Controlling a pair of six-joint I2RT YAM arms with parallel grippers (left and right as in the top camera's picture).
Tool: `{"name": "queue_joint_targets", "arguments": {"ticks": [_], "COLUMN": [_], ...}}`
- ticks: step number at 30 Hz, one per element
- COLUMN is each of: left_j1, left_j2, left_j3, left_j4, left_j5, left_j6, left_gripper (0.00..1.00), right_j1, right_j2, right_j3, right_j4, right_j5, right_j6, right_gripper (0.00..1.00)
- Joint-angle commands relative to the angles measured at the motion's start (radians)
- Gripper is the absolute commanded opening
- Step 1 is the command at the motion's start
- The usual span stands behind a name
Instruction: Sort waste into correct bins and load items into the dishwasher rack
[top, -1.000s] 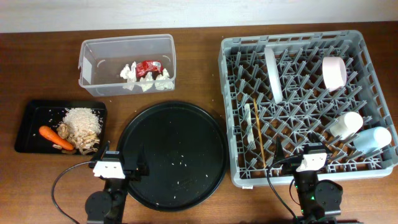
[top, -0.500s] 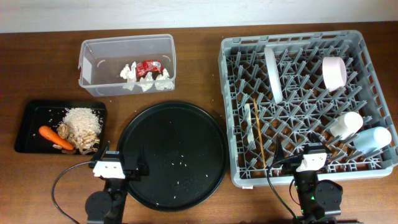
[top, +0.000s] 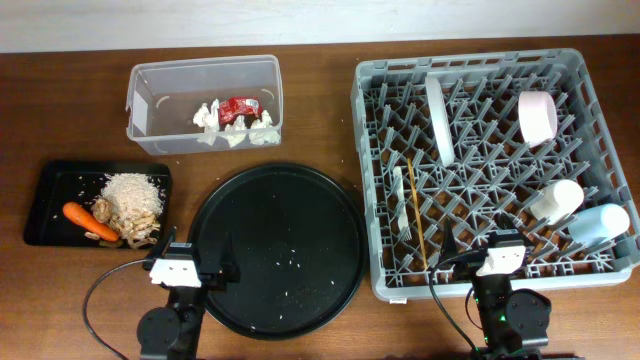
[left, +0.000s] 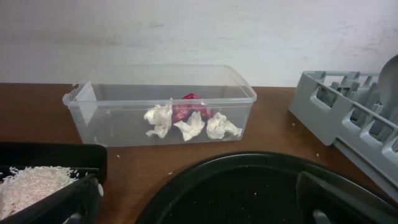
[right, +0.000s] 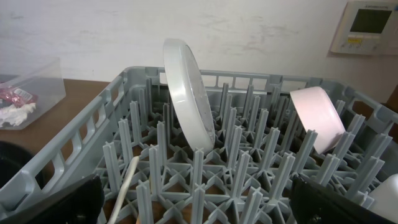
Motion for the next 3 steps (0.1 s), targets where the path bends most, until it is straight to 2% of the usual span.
{"name": "queue_joint_targets", "arguments": {"ticks": [1,3], "left_j1": [0.005,0.005], "left_j2": [-0.008,-0.008], "left_j3": [-0.005,-0.005], "left_j4": [-0.003,-0.003], "left_j5": [0.008,0.008], "left_j6": [0.013,0.013], "left_gripper": [0.99,0.99], "right_j1": [-0.003,-0.003], "right_j2": [-0.006,-0.006], "right_j3": [-0.005,-0.005], "right_j4": [-0.007,-0.007], "right_j5": [0.008,0.008], "right_j6": [0.001,0.000], "right_gripper": [0.98,0.98]}}
